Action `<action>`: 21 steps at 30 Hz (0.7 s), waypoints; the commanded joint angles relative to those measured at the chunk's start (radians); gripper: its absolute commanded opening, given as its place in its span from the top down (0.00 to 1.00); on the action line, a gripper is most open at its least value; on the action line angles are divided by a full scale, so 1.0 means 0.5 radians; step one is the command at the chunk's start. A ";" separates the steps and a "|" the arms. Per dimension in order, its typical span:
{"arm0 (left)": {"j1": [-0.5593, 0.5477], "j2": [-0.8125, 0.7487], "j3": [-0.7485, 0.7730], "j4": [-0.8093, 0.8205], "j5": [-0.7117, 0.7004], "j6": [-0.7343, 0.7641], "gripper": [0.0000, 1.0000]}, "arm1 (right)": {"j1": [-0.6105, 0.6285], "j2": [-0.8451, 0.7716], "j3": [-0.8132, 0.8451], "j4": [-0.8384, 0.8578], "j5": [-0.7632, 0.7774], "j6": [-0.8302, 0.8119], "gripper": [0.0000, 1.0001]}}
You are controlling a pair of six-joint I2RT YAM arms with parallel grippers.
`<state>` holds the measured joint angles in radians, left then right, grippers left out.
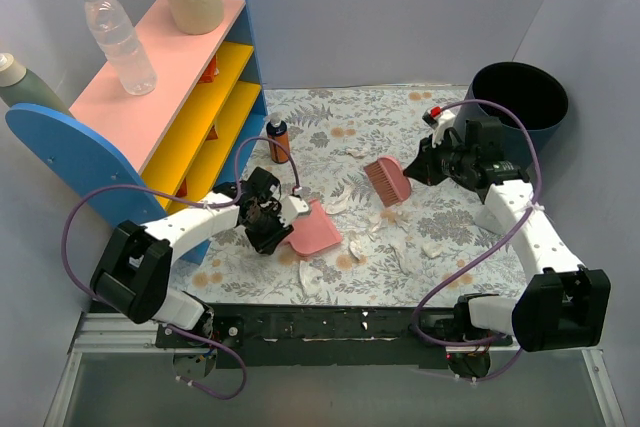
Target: Sweep away the paper scraps from the table
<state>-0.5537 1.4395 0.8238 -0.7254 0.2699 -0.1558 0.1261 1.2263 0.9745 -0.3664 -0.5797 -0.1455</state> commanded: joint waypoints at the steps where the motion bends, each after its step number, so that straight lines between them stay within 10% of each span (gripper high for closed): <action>1: 0.003 -0.063 0.144 -0.101 -0.083 0.002 0.90 | 0.006 0.026 0.293 -0.221 -0.153 -0.199 0.99; 10: 0.049 -0.283 0.095 -0.423 -0.291 -0.084 1.00 | 0.379 0.183 0.509 -0.877 -0.663 -0.712 0.99; 21: 0.288 -0.431 0.086 -0.635 -0.448 -0.225 1.00 | 0.883 0.495 0.490 -0.774 -0.939 -0.691 0.99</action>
<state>-0.4488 1.2587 0.8631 -1.0027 0.0555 -0.2344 0.5045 1.4193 1.1954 -0.7837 -0.9611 -0.5014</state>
